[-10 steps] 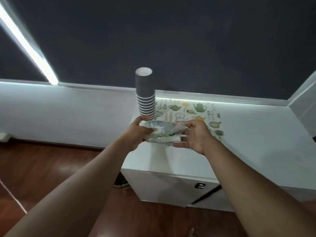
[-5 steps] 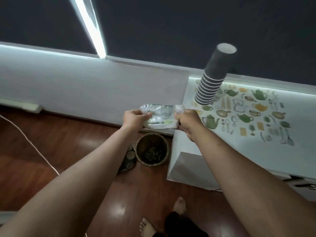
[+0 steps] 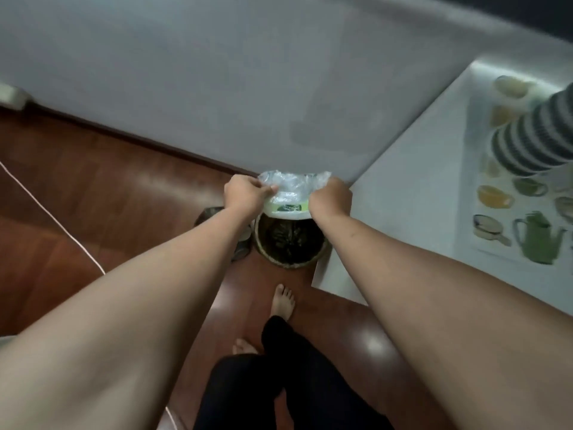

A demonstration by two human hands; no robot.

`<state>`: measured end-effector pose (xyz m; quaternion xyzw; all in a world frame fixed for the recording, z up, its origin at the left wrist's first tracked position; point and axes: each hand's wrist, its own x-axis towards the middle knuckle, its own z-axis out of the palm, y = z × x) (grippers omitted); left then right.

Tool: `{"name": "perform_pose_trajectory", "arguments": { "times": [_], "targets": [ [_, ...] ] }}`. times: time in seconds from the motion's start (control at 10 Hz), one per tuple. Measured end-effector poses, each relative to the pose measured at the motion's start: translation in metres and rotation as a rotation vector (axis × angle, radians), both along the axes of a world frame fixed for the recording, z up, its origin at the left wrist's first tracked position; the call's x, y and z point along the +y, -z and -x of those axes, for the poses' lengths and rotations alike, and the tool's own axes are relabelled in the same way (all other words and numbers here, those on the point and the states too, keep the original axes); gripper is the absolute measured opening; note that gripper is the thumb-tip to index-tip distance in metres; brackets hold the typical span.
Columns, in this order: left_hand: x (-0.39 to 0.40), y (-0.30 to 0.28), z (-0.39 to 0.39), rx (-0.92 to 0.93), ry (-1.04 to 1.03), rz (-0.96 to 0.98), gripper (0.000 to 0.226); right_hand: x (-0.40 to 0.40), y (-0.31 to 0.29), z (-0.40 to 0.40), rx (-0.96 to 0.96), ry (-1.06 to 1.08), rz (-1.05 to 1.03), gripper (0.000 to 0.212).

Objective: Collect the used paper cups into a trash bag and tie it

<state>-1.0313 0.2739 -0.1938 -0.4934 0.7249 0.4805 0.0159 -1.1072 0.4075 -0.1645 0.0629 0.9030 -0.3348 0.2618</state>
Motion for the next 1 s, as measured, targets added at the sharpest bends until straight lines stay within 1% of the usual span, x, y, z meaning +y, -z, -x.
{"name": "perform_pose_trajectory", "arguments": {
  "times": [0.1,0.2,0.3,0.4,0.5,0.6,0.7,0.8,0.9,1.0],
  "targets": [
    [-0.007,0.082,0.005,-0.09,0.164,-0.053,0.037,-0.01,0.085,-0.002,-0.034,0.001,-0.081,0.04],
    [-0.009,0.137,0.008,-0.138,0.288,-0.081,0.026,-0.012,0.145,0.004,-0.013,-0.011,-0.102,0.038],
    [-0.007,0.231,0.009,-0.12,0.323,-0.128,0.017,-0.01,0.251,0.013,0.06,-0.001,-0.158,0.036],
    [-0.004,0.286,0.006,-0.136,0.29,-0.115,0.024,-0.005,0.311,0.012,0.032,0.012,-0.163,0.036],
    [0.01,0.341,0.01,-0.195,0.249,-0.102,0.024,0.01,0.378,0.008,-0.018,0.013,-0.17,0.036],
    [0.023,0.374,0.013,-0.235,0.204,-0.112,0.015,0.015,0.412,0.006,-0.076,0.006,-0.17,0.038],
    [0.035,0.407,0.016,-0.232,0.226,-0.044,0.029,0.02,0.438,0.012,-0.179,0.022,-0.191,0.057],
    [0.033,0.405,0.02,-0.225,0.373,-0.036,0.036,0.027,0.435,0.016,-0.187,-0.046,-0.289,0.073],
    [0.015,0.369,0.02,-0.209,0.51,-0.049,0.032,0.035,0.402,0.022,-0.088,-0.303,-0.378,0.072],
    [-0.003,0.333,0.014,-0.234,0.6,0.011,0.032,0.031,0.368,0.022,-0.066,-0.419,-0.351,0.067]
  ]
}}
